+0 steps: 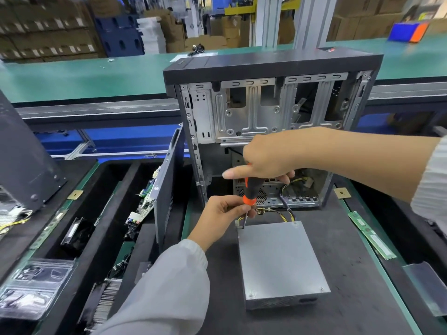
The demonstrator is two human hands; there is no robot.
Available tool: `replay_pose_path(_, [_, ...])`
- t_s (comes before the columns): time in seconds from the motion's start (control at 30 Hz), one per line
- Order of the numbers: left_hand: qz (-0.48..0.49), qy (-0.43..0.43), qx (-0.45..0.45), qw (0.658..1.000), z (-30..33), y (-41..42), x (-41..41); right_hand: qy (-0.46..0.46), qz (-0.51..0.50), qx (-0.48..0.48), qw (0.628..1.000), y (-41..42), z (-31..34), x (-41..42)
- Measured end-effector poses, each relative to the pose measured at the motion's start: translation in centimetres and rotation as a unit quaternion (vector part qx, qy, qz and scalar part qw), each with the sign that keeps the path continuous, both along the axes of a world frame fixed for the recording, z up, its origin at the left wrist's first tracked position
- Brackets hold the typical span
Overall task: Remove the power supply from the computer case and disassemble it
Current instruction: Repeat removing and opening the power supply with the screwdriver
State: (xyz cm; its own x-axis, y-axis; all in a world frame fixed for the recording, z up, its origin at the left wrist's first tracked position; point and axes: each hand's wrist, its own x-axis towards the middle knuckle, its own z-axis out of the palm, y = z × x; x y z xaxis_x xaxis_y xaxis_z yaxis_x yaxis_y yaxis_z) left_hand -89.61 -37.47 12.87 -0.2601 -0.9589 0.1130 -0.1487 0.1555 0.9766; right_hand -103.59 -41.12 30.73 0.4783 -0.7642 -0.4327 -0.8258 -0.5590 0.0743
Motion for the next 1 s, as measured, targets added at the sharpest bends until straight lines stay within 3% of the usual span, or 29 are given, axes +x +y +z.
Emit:
replay_pose_path(0.13, [-0.040,0.005,0.025,0.999,0.4,-0.1,0.4,0.025,0.129,-0.044,0.990,-0.4,-0.4,0.1])
replay_pose_path(0.27, [-0.032,-0.004,0.025,0.999,0.4,-0.2,0.5,-0.011,0.192,0.013,0.981,-0.2,0.3,-0.2])
replay_pose_path(0.37, [-0.019,0.013,0.032,0.999,0.2,-0.1,0.3,-0.049,0.135,0.015,0.989,0.0,0.2,-0.2])
replay_pose_path(0.47, [-0.017,-0.005,0.028,0.999,0.1,-0.1,0.1,-0.037,0.035,-0.052,0.997,0.3,-0.2,0.2])
replay_pose_path(0.57, [-0.040,-0.024,0.030,0.998,0.3,0.0,0.0,0.029,0.092,-0.117,0.988,-0.2,-1.0,0.6])
replay_pose_path(0.7, [-0.049,-0.011,0.041,0.998,0.6,0.1,0.1,-0.001,0.169,-0.011,0.986,0.0,0.1,0.3])
replay_pose_path(0.8, [-0.038,-0.008,0.042,0.998,0.7,0.0,0.0,-0.025,0.148,0.028,0.988,0.1,0.5,0.2])
replay_pose_path(0.9, [-0.035,-0.004,0.038,0.999,0.5,0.0,0.1,-0.034,0.048,-0.056,0.997,0.4,0.2,0.5])
replay_pose_path(1.0, [-0.041,-0.012,0.038,0.998,0.5,-0.1,0.1,-0.003,0.064,-0.152,0.986,0.1,-0.6,1.0])
